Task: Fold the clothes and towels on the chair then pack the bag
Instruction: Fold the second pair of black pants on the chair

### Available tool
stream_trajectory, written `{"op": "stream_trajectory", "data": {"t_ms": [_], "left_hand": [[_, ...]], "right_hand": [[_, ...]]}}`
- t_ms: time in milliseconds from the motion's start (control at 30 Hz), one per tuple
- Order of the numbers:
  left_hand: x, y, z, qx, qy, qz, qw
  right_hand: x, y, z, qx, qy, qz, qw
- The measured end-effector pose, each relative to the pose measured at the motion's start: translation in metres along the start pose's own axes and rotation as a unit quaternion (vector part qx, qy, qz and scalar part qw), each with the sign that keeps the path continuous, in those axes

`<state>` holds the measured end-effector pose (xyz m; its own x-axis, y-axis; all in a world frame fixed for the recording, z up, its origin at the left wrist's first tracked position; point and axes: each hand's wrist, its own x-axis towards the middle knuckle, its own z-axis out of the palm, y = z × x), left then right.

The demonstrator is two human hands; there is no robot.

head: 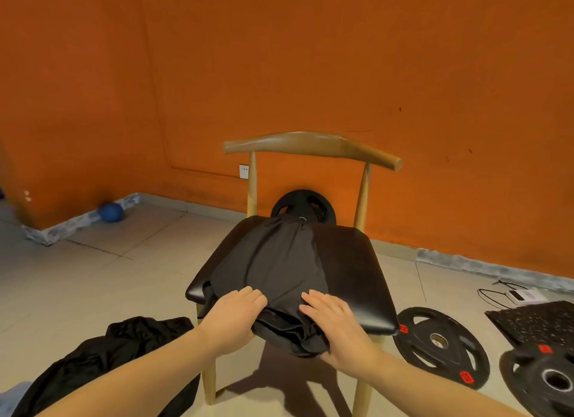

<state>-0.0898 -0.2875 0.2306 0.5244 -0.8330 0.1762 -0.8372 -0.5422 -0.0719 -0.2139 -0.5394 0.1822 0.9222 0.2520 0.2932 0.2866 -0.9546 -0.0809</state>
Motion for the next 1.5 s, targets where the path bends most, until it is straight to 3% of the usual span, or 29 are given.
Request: {"op": "stream_trajectory", "data": {"t_ms": [167,300,400,567,800,1000,1033,1100,1200,1267,1367,1500], "left_hand": [[-0.003,0.009,-0.021,-0.004,-0.077,0.008,0.997],[-0.005,0.017,-0.049,-0.001,-0.135,0.024,0.991],[0.006,0.016,-0.079,-0.064,-0.157,-0.014,0.985],[0.071,-0.021,-0.132,-0.161,-0.166,-0.052,0.972],[0.184,-0.065,-0.12,-0.131,-0.118,-0.129,0.976],[0.237,-0.094,-0.052,-0.133,-0.072,-0.184,0.971],[0.241,-0.099,-0.04,-0.138,-0.062,-0.191,0.97],[0.245,-0.105,-0.019,-0.132,-0.03,-0.192,0.972],[0.247,-0.11,0.008,-0.117,0.039,-0.167,0.978],[0.248,-0.113,0.02,-0.123,0.065,-0.156,0.978],[0.248,-0.12,0.029,-0.091,0.077,-0.153,0.981],[0.239,-0.132,0.039,-0.065,0.107,-0.169,0.978]], "right_hand": [[0.001,0.009,0.004,0.069,0.048,0.014,0.996],[-0.003,0.003,-0.028,0.176,-0.017,0.061,0.982],[0.009,0.0,-0.067,0.304,-0.056,0.137,0.941],[0.058,0.01,-0.117,0.449,-0.023,0.205,0.87],[0.157,0.083,-0.097,0.518,0.094,0.343,0.778],[0.203,0.124,-0.055,0.462,0.126,0.436,0.762],[0.207,0.126,-0.051,0.422,0.132,0.461,0.77],[0.211,0.122,-0.046,0.278,0.136,0.477,0.822],[0.208,0.106,-0.033,0.082,0.105,0.336,0.932],[0.207,0.1,-0.02,0.0,0.026,0.232,0.972],[0.21,0.107,-0.003,-0.035,-0.074,0.212,0.974],[0.21,0.116,0.011,0.022,-0.118,0.252,0.96]]}}
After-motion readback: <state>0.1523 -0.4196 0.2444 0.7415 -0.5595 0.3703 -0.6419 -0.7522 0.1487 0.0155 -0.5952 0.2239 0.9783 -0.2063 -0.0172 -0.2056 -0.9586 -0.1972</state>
